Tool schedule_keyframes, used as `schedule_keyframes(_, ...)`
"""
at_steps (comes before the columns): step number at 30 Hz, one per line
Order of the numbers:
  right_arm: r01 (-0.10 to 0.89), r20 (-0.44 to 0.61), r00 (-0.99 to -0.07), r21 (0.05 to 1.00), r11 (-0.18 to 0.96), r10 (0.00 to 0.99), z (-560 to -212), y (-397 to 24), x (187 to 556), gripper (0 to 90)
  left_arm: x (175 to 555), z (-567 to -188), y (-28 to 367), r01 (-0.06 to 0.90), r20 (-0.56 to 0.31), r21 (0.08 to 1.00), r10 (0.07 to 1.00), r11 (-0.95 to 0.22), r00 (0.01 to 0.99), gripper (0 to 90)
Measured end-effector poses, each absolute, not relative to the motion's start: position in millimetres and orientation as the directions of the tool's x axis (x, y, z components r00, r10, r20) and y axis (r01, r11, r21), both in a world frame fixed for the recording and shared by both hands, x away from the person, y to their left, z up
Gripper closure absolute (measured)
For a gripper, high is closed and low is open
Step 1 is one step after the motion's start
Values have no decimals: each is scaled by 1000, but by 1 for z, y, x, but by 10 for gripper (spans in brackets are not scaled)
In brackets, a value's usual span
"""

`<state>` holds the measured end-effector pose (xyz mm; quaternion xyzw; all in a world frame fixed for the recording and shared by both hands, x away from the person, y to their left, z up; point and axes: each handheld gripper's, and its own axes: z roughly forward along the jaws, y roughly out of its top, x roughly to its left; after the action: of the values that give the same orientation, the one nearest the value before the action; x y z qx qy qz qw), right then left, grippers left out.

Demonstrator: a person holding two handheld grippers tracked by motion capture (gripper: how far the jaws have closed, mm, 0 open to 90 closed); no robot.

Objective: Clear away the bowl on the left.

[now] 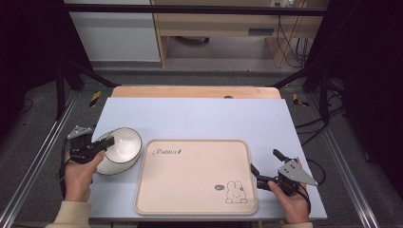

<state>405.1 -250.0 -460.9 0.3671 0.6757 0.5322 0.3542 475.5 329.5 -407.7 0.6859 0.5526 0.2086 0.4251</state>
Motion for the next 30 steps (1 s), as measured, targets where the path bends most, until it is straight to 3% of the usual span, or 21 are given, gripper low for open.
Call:
schedule_keyframes(13, 121, -84, -481, 979, 162, 873, -461, -250, 405, 44, 473, -401, 308, 561, -163, 825, 921, -70, 353, 818)
schedule_keyframes(30, 115, -98, -467, 978, 171, 878, -462, -246, 404, 45, 473, -407, 266, 568, -216, 816, 858, -103, 466, 818)
